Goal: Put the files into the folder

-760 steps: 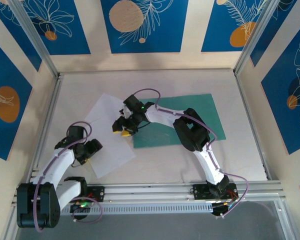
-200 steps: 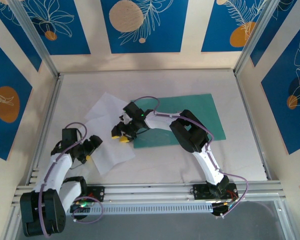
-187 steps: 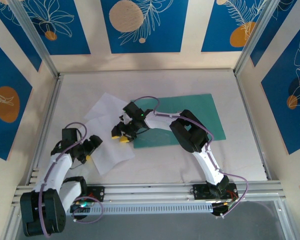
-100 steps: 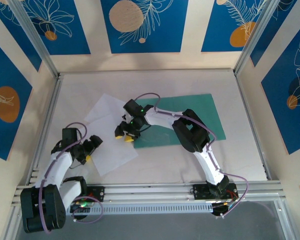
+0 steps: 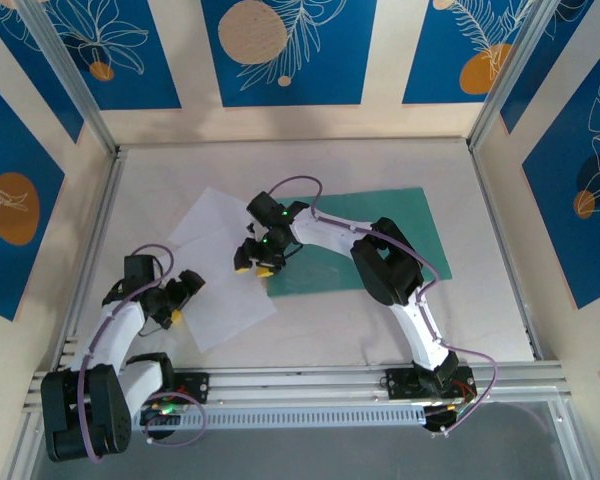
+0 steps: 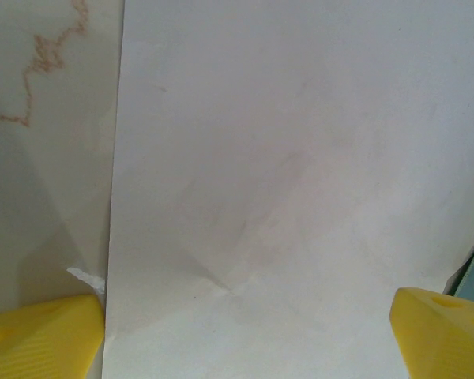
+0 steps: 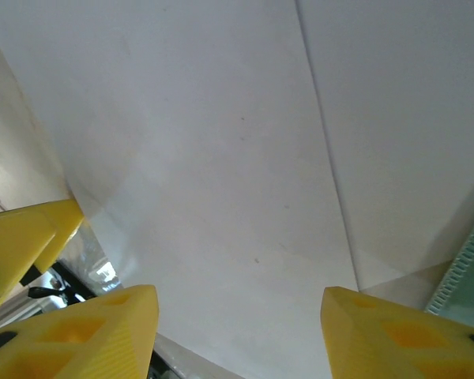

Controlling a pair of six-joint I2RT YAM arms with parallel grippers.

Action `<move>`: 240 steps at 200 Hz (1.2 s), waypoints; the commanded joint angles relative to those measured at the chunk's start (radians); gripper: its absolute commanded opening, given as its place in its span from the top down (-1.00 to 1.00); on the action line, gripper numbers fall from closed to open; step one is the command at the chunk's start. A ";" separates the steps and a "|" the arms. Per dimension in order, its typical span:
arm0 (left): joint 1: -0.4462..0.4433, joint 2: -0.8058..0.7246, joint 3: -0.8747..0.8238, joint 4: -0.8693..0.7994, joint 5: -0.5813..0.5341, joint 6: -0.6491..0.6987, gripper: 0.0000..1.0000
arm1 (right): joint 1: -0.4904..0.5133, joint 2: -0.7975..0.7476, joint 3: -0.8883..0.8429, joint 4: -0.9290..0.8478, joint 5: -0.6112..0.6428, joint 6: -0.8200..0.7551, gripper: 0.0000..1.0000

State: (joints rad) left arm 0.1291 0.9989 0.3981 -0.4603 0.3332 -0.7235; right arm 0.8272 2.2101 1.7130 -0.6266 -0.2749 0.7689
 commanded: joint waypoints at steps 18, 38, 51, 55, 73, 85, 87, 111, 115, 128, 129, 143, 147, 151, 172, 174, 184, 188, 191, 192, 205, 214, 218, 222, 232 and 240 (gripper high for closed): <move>0.015 0.022 -0.007 0.021 0.003 0.023 -0.91 | 0.016 0.034 0.044 -0.051 0.033 -0.034 -0.15; 0.017 0.024 -0.009 0.026 0.008 0.024 -0.91 | 0.019 0.049 0.043 -0.050 0.029 -0.031 -0.15; 0.016 0.023 -0.011 0.028 0.011 0.024 -0.91 | 0.022 0.055 0.038 -0.045 0.029 -0.031 -0.16; 0.017 0.024 -0.011 0.028 0.012 0.025 -0.91 | 0.022 0.057 0.036 -0.046 0.029 -0.031 -0.16; 0.016 0.024 -0.012 0.030 0.015 0.027 -0.92 | 0.027 0.062 0.029 -0.041 0.029 -0.027 -0.16; 0.015 0.027 -0.013 0.032 0.021 0.028 -0.93 | 0.029 0.065 0.024 -0.037 0.023 -0.025 -0.15; 0.016 0.027 -0.013 0.034 0.022 0.028 -0.94 | 0.030 0.065 0.023 -0.036 0.021 -0.024 -0.16; 0.016 0.032 -0.016 0.042 0.036 0.033 -0.98 | 0.038 0.063 0.014 -0.019 0.007 -0.015 -0.16; 0.015 0.034 -0.017 0.041 0.038 0.033 -0.99 | 0.039 0.063 0.012 -0.017 0.003 -0.013 -0.15; 0.016 0.036 -0.018 0.047 0.046 0.035 -1.00 | 0.043 0.065 0.006 -0.004 -0.009 -0.006 -0.16; 0.016 0.036 -0.018 0.047 0.047 0.035 -1.00 | 0.044 0.065 0.006 -0.002 -0.010 -0.006 -0.15; 0.016 0.039 -0.021 0.051 0.050 0.038 -1.00 | 0.046 0.068 -0.004 0.012 -0.025 0.005 -0.16; 0.015 0.041 -0.021 0.052 0.052 0.038 -1.00 | 0.047 0.068 -0.004 0.016 -0.028 0.006 -0.16; 0.016 0.041 -0.022 0.053 0.054 0.038 -1.00 | 0.047 0.069 -0.007 0.018 -0.031 0.010 -0.15; 0.017 0.041 -0.023 0.057 0.058 0.039 -1.00 | 0.050 0.068 -0.019 0.032 -0.042 0.019 -0.15; 0.015 0.042 -0.022 0.057 0.058 0.039 -1.00 | 0.050 0.068 -0.020 0.033 -0.044 0.019 -0.16; 0.016 0.041 -0.022 0.057 0.059 0.040 -1.00 | 0.050 0.067 -0.025 0.039 -0.047 0.023 -0.16; 0.015 0.041 -0.022 0.058 0.059 0.041 -1.00 | 0.051 0.066 -0.027 0.041 -0.049 0.025 -0.16; 0.015 0.041 -0.023 0.058 0.059 0.042 -1.00 | 0.050 0.065 -0.028 0.043 -0.050 0.025 -0.15; 0.015 0.041 -0.022 0.057 0.059 0.042 -1.00 | 0.050 0.065 -0.029 0.043 -0.050 0.026 -0.15; 0.015 0.041 -0.023 0.059 0.059 0.044 -1.00 | 0.050 0.061 -0.035 0.051 -0.056 0.031 -0.15; 0.015 0.042 -0.024 0.059 0.060 0.042 -1.00 | 0.050 0.060 -0.039 0.060 -0.062 0.036 -0.15; 0.015 0.041 -0.025 0.060 0.059 0.041 -1.00 | 0.050 0.060 -0.042 0.063 -0.066 0.039 -0.15; 0.016 0.042 -0.025 0.060 0.060 0.041 -1.00 | 0.049 0.060 -0.043 0.068 -0.071 0.042 -0.15; 0.016 0.041 -0.025 0.058 0.061 0.041 -1.00 | 0.050 0.060 -0.047 0.077 -0.079 0.047 -0.15; 0.016 0.040 -0.024 0.059 0.061 0.041 -0.98 | 0.052 0.062 -0.050 0.082 -0.084 0.051 -0.16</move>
State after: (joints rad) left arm 0.1371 1.0119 0.3992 -0.4538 0.3576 -0.7067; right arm 0.8673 2.2612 1.6932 -0.5510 -0.3187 0.7944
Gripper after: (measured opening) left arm 0.999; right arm 0.577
